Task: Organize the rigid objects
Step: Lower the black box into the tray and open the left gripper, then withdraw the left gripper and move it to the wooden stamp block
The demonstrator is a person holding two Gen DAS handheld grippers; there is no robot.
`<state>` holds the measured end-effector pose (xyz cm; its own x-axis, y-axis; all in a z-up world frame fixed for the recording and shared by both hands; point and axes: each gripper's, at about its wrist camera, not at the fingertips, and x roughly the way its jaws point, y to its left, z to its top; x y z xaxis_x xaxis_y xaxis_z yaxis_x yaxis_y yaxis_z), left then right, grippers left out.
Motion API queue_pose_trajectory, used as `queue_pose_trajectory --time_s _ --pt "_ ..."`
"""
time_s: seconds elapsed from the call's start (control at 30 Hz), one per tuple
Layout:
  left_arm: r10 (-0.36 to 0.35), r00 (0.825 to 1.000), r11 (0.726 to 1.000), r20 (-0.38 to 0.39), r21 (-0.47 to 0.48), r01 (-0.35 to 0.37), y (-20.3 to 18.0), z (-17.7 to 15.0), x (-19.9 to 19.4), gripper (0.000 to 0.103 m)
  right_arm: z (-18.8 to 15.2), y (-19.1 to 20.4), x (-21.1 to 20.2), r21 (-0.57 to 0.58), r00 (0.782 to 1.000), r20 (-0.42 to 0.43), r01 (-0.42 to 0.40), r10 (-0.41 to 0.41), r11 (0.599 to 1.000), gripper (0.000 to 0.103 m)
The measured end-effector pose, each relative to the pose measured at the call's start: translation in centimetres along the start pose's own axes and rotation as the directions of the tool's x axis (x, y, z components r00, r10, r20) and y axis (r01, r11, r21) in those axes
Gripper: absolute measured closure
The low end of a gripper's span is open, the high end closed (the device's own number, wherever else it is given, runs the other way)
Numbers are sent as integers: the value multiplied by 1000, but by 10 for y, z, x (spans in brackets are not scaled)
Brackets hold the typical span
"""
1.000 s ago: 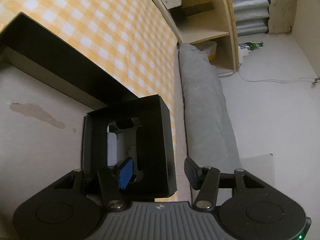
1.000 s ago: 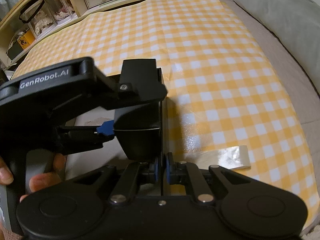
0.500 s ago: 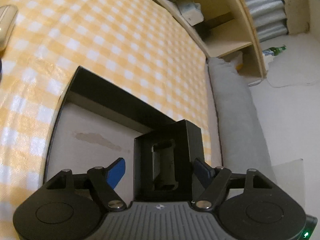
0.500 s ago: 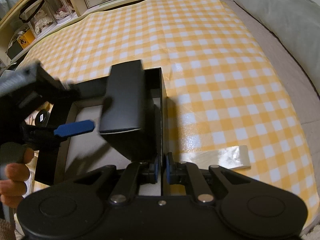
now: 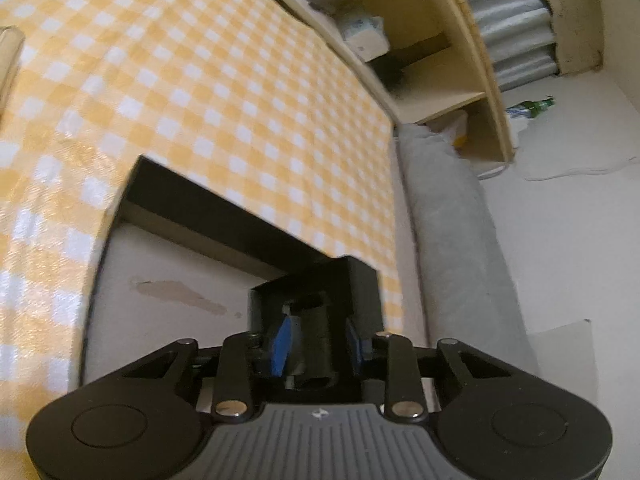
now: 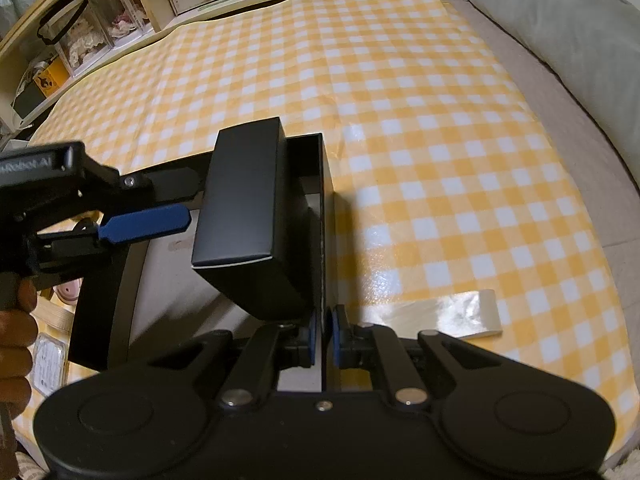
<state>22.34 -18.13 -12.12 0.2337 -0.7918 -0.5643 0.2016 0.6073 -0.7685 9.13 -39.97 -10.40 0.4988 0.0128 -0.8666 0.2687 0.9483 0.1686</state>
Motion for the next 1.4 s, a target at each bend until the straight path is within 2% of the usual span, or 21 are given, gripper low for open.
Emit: queue_pose_trajectory --time_s 0.2,0.33,0.53,0.67,0.83,1.13,1.3,1.4 --pt "140 988 990 -68 33 -138 8 -5 22 92 0 0 0 -1 1000 0 1 -1 1000 94" --pt "219 970 971 -105 120 -207 2 -10 41 94 0 -1 0 1 1000 -1 0 0 1000 94" --pt "220 969 965 -115 172 -198 -2 -16 63 95 0 0 -1 1 1000 -2 0 0 1000 94" --pt "186 978 975 -92 142 -172 2 -16 67 96 -1 0 0 -1 1000 -3 2 -2 1000 94" --pt "170 981 980 -90 117 -159 -1 -18 72 96 -2 1 1 -7 1000 -5 5 -5 1000 94" --pt "180 978 978 -101 126 -167 -7 -15 80 98 -2 3 2 -15 1000 -5 9 -9 1000 95" --pt "183 978 977 -102 129 -169 -3 -18 71 98 -1 3 2 -18 1000 -6 11 -11 1000 95" --pt "206 974 971 -95 140 -192 -6 -17 69 94 -2 3 3 -13 1000 -9 14 -14 1000 97"
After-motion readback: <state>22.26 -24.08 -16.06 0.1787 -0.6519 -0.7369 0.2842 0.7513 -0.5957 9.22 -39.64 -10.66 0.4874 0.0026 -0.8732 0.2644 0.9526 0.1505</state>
